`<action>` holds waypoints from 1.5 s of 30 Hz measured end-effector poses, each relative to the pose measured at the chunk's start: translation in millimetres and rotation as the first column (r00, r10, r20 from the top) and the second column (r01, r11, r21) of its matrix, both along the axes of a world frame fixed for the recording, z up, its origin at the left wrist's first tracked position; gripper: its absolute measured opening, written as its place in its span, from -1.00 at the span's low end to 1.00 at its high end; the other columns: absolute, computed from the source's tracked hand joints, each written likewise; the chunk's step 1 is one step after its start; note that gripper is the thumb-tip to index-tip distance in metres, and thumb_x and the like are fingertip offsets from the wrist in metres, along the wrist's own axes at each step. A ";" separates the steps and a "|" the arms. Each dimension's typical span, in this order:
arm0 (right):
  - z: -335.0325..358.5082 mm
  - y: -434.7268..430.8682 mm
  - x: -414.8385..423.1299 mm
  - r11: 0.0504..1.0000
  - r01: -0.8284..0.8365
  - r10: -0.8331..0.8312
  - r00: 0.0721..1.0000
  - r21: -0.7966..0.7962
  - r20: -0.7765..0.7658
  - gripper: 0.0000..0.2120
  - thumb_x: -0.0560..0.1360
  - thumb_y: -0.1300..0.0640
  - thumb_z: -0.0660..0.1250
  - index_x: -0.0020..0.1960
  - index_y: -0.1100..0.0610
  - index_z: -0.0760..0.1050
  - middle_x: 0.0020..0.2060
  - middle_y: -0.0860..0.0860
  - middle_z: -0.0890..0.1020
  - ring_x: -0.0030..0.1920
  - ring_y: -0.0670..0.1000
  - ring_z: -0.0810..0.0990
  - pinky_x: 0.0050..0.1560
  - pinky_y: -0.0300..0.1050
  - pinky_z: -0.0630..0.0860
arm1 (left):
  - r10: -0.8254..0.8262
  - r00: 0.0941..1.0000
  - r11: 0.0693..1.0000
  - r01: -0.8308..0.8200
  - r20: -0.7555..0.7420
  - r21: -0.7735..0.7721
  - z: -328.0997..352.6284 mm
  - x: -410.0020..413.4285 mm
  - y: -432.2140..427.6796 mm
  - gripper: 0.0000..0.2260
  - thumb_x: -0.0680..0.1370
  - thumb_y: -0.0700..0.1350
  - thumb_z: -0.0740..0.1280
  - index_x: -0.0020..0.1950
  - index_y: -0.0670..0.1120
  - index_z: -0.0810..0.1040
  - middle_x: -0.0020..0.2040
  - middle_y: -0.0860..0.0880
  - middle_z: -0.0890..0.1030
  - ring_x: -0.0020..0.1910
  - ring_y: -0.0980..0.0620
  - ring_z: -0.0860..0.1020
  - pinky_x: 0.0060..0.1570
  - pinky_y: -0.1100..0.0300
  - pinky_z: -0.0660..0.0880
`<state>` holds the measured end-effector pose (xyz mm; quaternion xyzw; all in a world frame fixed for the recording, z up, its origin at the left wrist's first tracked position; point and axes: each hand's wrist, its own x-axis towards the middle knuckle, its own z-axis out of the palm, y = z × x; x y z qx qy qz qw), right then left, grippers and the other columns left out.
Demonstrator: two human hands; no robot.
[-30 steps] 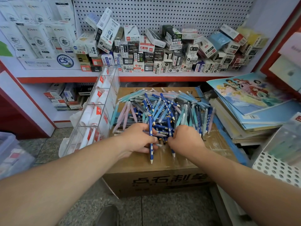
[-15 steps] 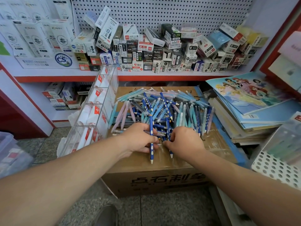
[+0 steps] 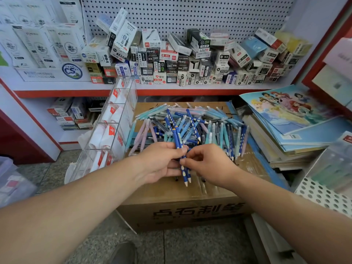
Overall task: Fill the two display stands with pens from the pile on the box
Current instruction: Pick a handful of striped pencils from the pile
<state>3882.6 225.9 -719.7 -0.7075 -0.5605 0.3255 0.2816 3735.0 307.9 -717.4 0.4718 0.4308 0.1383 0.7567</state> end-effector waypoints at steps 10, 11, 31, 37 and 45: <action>-3.2 58.7 42.1 0.925 0.336 -0.376 0.870 0.175 0.318 -0.78 0.57 -0.07 0.42 -0.09 0.08 0.62 -0.29 -0.03 0.65 -0.28 -0.02 0.62 -0.24 -0.07 0.62 | 0.004 0.998 0.999 -0.002 -0.064 0.044 -2.9 -4.1 1.1 -0.88 0.67 -0.20 0.31 0.21 -0.14 0.54 0.05 -0.17 0.74 0.00 -0.12 0.74 -0.07 -0.03 0.68; -6.8 64.0 42.1 0.928 0.343 -0.372 0.853 0.145 0.367 -0.75 0.56 -0.10 0.42 -0.10 0.08 0.61 -0.30 -0.02 0.65 -0.29 0.00 0.62 -0.26 -0.07 0.62 | 0.010 0.998 0.999 -0.007 -0.062 0.049 -3.7 -3.9 1.1 -0.88 0.67 -0.20 0.32 0.20 -0.13 0.54 0.05 -0.17 0.74 0.00 -0.12 0.74 -0.05 -0.04 0.68; 13.9 21.7 4.5 0.992 0.123 -0.120 0.990 0.031 -0.073 -0.81 0.50 0.05 0.53 -0.18 0.17 0.70 -0.36 0.06 0.66 -0.42 -0.17 0.51 -0.36 -0.30 0.45 | 0.246 0.963 0.964 -0.254 0.111 0.073 4.1 4.0 8.9 -0.88 0.66 -0.27 0.31 0.18 -0.20 0.57 0.03 -0.17 0.74 -0.01 -0.17 0.73 -0.09 -0.06 0.70; 21.9 27.0 14.0 0.998 -0.022 0.019 0.998 -0.064 -0.055 -0.75 0.43 -0.03 0.58 -0.15 0.15 0.68 -0.38 -0.05 0.64 -0.41 -0.27 0.51 -0.36 -0.37 0.45 | 0.241 0.967 0.961 -0.249 0.077 0.123 1.7 1.9 7.9 -0.90 0.64 -0.24 0.36 0.14 -0.16 0.61 0.01 -0.13 0.75 0.01 -0.21 0.72 -0.09 -0.07 0.69; 5.1 77.9 68.7 0.903 0.372 -0.425 0.849 0.217 0.312 -0.81 0.62 0.07 0.36 0.16 0.12 0.64 -0.09 0.06 0.69 -0.19 0.05 0.60 -0.16 -0.09 0.56 | 0.217 0.974 0.974 -0.221 0.058 0.058 -2.3 -5.4 11.0 -0.82 0.61 -0.32 0.37 0.19 -0.14 0.58 0.02 -0.15 0.75 -0.03 -0.14 0.74 -0.17 -0.02 0.70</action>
